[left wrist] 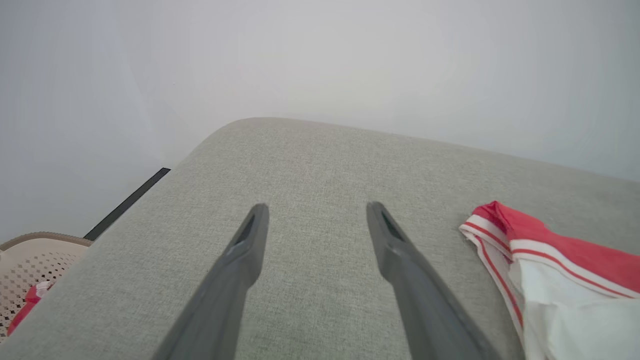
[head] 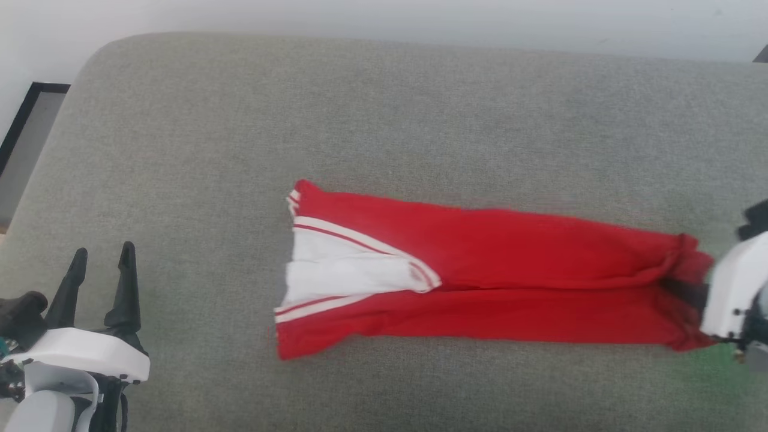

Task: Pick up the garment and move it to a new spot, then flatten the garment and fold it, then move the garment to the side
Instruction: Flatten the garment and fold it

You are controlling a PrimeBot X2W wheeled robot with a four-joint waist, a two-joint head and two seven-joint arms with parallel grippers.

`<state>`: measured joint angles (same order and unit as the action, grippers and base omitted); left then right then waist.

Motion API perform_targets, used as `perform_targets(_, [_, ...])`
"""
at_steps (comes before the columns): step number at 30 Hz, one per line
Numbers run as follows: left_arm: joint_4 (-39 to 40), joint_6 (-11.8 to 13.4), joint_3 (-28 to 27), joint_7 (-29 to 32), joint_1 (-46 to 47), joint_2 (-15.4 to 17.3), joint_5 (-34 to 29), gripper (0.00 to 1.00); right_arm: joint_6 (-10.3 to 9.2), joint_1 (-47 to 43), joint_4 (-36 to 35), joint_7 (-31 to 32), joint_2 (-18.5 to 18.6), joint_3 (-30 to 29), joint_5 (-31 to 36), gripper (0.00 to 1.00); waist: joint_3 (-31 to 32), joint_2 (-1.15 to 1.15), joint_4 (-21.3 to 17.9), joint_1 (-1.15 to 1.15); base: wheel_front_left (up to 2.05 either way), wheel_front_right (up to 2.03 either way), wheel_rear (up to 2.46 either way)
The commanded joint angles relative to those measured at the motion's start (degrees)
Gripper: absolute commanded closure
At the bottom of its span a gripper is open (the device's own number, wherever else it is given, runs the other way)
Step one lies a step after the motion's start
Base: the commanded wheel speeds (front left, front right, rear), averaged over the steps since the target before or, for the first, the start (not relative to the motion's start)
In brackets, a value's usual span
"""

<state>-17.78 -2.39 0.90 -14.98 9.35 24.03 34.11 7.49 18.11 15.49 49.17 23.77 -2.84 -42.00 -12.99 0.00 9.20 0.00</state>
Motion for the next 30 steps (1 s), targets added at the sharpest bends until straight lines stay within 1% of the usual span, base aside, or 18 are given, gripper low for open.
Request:
perform_targets(1, [-0.10,-0.60,-0.76,-0.21,-0.40,-0.54,-1.56,0.00,0.00,-0.15,0.47,-0.85,0.92,-1.27,-0.03,1.00,-0.06,0.00,-0.23,0.00,0.00,0.00,0.00])
perform_targets(6, [-0.49,-2.29,-3.06,-0.21,-0.37,-2.52,-3.99,0.00,0.00,0.78,2.51,-2.58,4.39,-6.10,2.35,1.00,-0.52,0.00,-0.83,0.00,0.00,0.00,0.00])
perform_targets(10, [-0.86,-3.17,-4.44,-0.21,0.26,-3.52,-5.41,0.00,-0.01,1.74,4.69,-4.20,7.19,-9.74,4.85,1.00,-1.03,0.00,-1.28,0.00,0.00,0.00,0.00])
perform_targets(13, [-1.16,-3.75,-5.17,-0.21,0.63,-3.94,-6.46,0.00,0.00,2.46,6.10,-4.44,7.90,-10.59,5.96,1.00,-1.29,0.00,-1.65,0.00,0.00,0.00,0.00])
perform_targets(17, [-1.44,-4.11,-5.88,-0.21,0.78,-4.48,-7.18,0.00,0.00,3.15,5.08,-3.81,7.43,-9.48,5.29,1.00,-1.35,0.00,-2.03,0.00,0.00,0.00,0.00])
perform_targets(18, [-1.60,-4.42,-6.25,-0.21,0.78,-4.77,-7.65,0.00,0.00,2.68,2.77,-3.10,6.88,-7.95,3.87,1.00,-1.29,0.00,-2.25,0.00,0.00,0.00,0.00])
perform_targets(22, [-1.73,-4.63,-6.98,-0.21,0.70,-5.29,-8.40,0.00,0.00,0.18,-4.31,-1.47,5.54,-5.22,0.28,1.00,-0.98,0.00,-2.61,0.00,0.00,0.00,0.00])
perform_targets(26, [-1.82,-4.81,-7.50,-0.22,0.60,-5.67,-8.78,0.00,0.00,-1.76,-12.41,0.06,3.81,-2.01,-0.26,1.00,-0.60,0.00,-2.81,0.00,0.00,0.00,0.00])
perform_targets(30, [-1.91,-4.96,-7.23,-0.22,1.17,-6.18,-9.04,0.00,0.00,-2.06,-17.92,1.34,1.21,2.40,-0.61,1.00,-0.26,0.00,-2.34,0.00,0.00,0.00,0.00])
